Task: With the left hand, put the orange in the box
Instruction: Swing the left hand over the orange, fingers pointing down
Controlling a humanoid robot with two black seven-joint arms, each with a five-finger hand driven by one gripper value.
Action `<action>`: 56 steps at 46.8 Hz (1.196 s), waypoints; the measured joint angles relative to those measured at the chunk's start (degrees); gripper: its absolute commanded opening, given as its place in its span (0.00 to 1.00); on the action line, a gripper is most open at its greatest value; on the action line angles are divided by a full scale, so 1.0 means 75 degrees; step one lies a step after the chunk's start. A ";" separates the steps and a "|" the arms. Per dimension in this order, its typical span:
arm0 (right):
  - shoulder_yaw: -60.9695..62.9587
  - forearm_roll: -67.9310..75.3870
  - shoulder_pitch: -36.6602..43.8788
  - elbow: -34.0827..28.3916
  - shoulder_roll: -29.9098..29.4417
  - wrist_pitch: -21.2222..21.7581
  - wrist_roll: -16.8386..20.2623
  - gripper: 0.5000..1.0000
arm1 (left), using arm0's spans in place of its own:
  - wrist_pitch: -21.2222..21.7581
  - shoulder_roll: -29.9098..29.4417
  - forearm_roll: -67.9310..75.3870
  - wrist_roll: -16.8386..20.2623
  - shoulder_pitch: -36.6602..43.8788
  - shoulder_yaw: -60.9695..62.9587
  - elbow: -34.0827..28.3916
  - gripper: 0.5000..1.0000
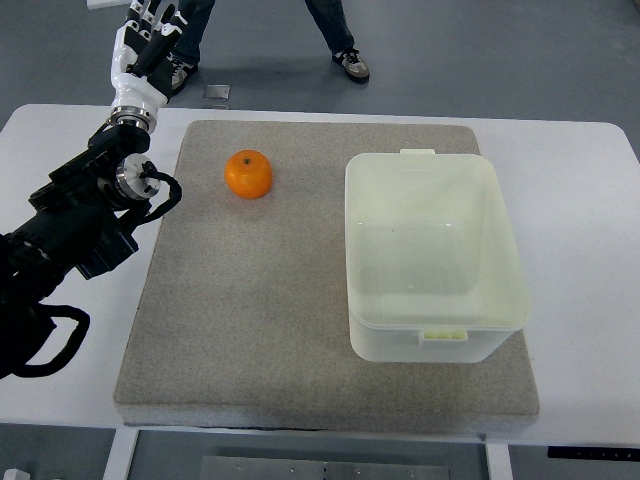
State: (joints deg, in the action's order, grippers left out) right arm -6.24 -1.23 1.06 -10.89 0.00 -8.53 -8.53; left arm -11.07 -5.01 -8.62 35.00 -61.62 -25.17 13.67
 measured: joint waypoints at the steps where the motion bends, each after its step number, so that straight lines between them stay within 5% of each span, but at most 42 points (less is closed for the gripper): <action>1: 0.0000 0.0000 0.0000 0.0000 0.0000 0.0000 0.0000 0.86 | 0.0003 -0.0040 -0.0001 0.0000 -0.0044 0.0251 -0.0003 0.98; 17: 0.0000 0.0000 -0.0001 0.0001 0.0000 0.0000 0.0000 0.86 | -0.0109 -0.0465 0.0232 0.0000 -0.0799 0.3566 -0.0004 0.98; 27: 0.0000 0.0000 -0.0001 -0.0001 0.0000 0.0000 0.0000 0.86 | -0.0214 -0.0580 0.2212 0.0000 -0.1590 0.6758 -0.0015 0.98; 41: 0.0000 0.0000 -0.0001 0.0000 0.0000 -0.0003 0.0000 0.86 | -0.0123 -0.0893 0.6855 0.0000 -0.2322 0.6953 -0.0007 0.97; 56: 0.0000 0.0000 -0.0002 0.0000 0.0000 -0.0002 0.0000 0.86 | -0.0178 -0.1022 0.9013 0.0000 -0.2728 0.7172 0.0203 0.98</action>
State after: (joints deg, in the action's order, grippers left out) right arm -6.24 -1.23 1.05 -10.88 0.00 -8.55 -8.52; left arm -12.40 -12.68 58.98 35.00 -82.08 28.62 15.19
